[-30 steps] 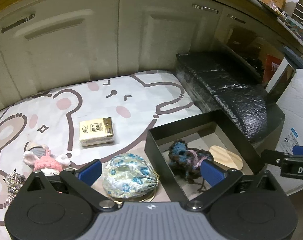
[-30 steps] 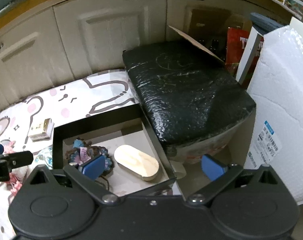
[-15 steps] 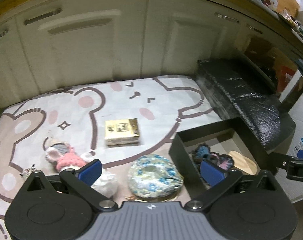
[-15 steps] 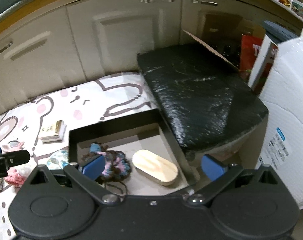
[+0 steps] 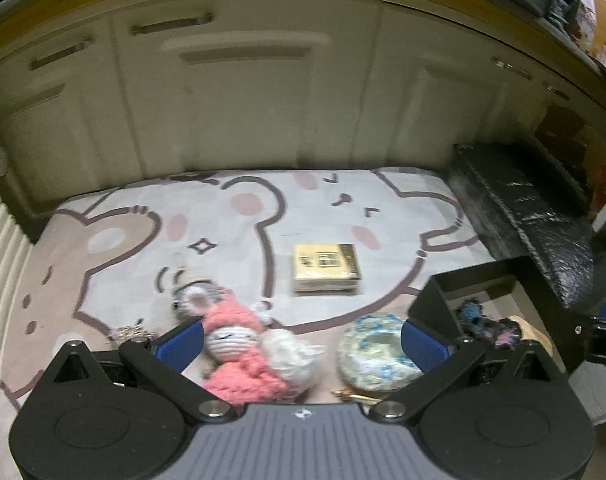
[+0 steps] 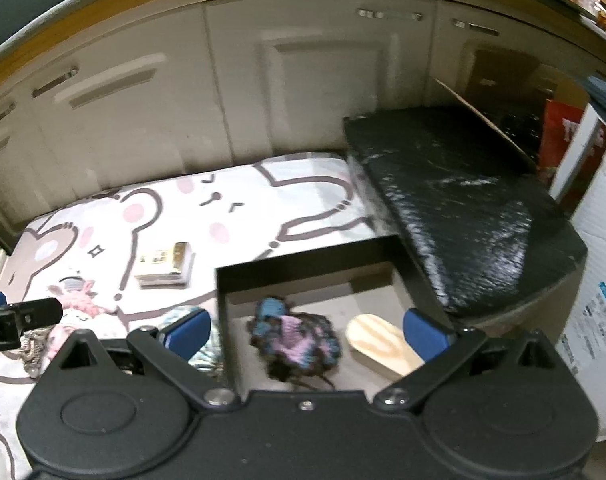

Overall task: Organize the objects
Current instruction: 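Withdraw both open tools from the black box back over the bed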

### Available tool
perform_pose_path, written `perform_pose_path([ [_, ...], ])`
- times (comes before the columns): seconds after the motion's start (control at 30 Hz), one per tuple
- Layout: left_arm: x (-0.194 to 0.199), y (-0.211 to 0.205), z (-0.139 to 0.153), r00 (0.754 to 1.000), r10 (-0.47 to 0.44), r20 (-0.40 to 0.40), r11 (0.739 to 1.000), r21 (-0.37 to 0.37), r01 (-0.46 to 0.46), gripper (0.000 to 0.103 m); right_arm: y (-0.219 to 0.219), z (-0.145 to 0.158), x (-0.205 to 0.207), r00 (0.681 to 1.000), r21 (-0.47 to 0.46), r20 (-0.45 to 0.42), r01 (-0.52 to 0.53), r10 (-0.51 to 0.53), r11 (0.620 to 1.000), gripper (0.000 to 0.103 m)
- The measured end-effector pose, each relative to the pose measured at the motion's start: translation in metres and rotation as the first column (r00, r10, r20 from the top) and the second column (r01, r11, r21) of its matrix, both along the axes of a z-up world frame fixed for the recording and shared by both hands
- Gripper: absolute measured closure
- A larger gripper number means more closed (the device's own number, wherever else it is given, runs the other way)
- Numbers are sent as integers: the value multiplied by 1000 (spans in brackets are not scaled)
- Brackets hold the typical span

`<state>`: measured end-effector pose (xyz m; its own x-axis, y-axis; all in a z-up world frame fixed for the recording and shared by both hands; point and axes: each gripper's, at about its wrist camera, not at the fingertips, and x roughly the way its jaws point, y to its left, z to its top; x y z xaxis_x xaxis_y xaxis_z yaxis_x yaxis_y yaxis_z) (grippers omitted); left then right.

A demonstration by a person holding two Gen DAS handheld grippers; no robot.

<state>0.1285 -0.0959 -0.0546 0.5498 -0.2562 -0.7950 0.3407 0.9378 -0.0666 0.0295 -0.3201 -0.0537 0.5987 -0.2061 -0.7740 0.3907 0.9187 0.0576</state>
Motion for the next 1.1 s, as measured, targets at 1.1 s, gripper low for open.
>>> perform_pose_path([
  [1.1, -2, 107, 17, 991, 102, 89, 995, -13, -101, 0, 111, 14, 50, 984, 5, 43, -171, 171, 985, 0],
])
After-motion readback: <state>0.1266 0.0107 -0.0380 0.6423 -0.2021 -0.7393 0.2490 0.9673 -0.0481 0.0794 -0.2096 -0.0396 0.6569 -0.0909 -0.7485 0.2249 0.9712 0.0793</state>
